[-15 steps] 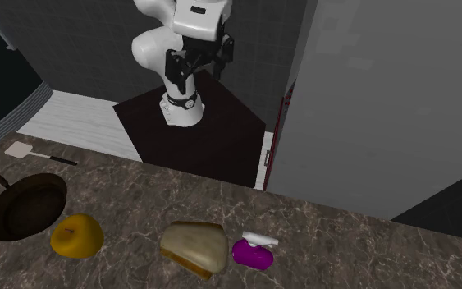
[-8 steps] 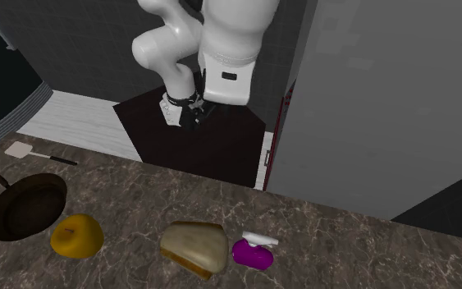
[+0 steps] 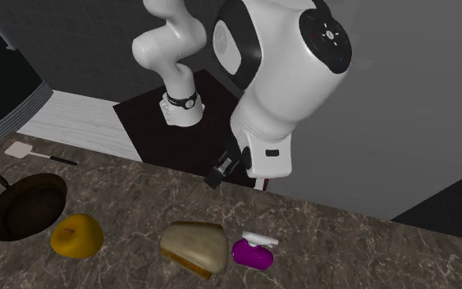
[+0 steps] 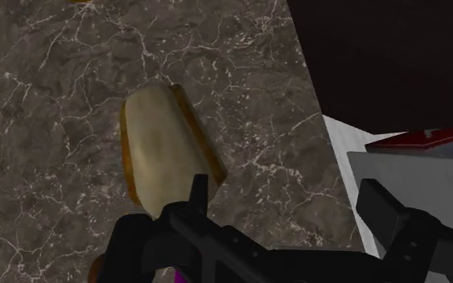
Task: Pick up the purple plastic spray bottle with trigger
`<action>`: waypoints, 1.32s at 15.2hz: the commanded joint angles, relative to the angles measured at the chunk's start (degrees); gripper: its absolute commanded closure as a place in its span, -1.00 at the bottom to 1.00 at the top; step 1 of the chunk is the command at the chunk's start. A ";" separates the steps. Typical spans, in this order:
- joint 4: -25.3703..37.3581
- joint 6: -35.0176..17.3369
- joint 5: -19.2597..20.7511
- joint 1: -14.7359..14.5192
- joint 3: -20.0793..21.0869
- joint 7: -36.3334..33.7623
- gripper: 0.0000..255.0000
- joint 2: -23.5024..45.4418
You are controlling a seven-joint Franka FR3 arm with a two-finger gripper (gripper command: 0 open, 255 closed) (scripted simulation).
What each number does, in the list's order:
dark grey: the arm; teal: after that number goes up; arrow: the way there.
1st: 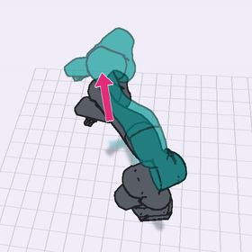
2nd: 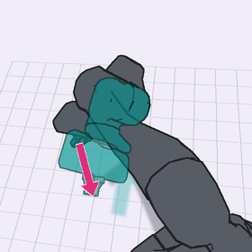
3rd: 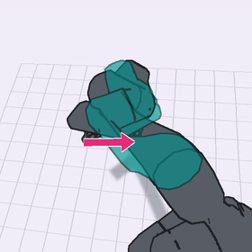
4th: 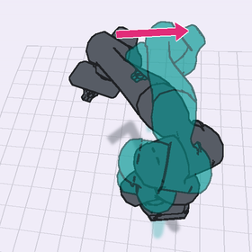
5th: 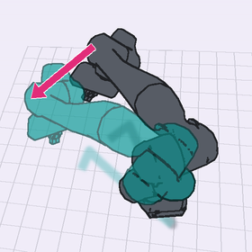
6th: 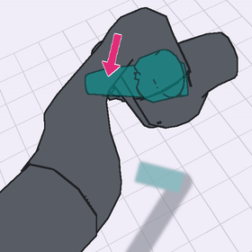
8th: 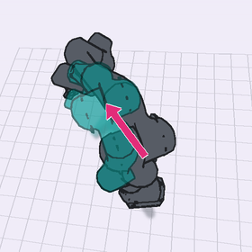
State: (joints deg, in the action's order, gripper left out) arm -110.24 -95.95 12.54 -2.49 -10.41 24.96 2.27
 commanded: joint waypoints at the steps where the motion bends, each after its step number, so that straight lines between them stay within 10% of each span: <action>1: 4.00 -0.34 0.32 0.19 -0.10 2.58 -1.00 5.26; 15: 40.91 5.46 3.23 0.68 2.18 16.45 -1.00 42.43; 20: 40.59 3.55 3.30 0.86 2.44 15.93 -1.00 44.20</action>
State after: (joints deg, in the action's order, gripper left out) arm -68.79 -92.32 15.98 -1.58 -8.15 41.17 42.74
